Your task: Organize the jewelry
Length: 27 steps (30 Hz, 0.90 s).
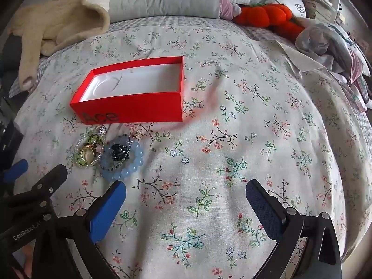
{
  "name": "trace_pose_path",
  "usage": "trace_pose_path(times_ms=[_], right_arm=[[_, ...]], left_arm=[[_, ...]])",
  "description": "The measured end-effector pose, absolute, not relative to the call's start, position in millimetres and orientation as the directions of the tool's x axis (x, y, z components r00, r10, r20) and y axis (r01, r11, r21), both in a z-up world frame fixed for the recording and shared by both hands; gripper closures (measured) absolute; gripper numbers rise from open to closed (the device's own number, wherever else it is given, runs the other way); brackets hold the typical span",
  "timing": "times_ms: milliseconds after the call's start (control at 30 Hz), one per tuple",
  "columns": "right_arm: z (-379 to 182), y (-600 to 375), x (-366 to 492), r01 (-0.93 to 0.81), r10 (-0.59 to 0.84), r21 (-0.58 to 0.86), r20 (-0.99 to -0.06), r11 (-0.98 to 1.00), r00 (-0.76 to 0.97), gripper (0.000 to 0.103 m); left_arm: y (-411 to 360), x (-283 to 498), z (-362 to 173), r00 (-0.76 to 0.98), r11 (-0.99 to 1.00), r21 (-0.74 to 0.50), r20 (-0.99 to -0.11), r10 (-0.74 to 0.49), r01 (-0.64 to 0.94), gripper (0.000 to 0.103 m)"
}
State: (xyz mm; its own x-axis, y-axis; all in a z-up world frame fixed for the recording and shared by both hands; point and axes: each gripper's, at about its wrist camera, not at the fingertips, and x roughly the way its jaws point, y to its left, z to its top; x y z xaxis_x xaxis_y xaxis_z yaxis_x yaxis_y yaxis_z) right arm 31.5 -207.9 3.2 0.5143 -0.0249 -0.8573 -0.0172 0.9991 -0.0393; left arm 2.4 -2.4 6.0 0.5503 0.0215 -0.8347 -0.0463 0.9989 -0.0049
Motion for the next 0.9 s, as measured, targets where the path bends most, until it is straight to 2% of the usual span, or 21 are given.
trace_pose_path(times_ms=[367, 900], right_arm=[[16.4, -205.3, 29.2, -0.053, -0.019, -0.059, -0.826, 0.997, 0.564, 0.0], [6.8, -212.6, 47.7, -0.039, 0.021, 0.002, -0.866, 0.999, 0.5, 0.0]], left_arm=[[0.5, 3.4, 5.6, 0.549, 1.0, 0.003, -0.835, 0.014, -0.021, 0.0], [1.7, 9.0, 3.3, 0.545, 1.0, 0.024, -0.838, 0.03, -0.019, 0.0]])
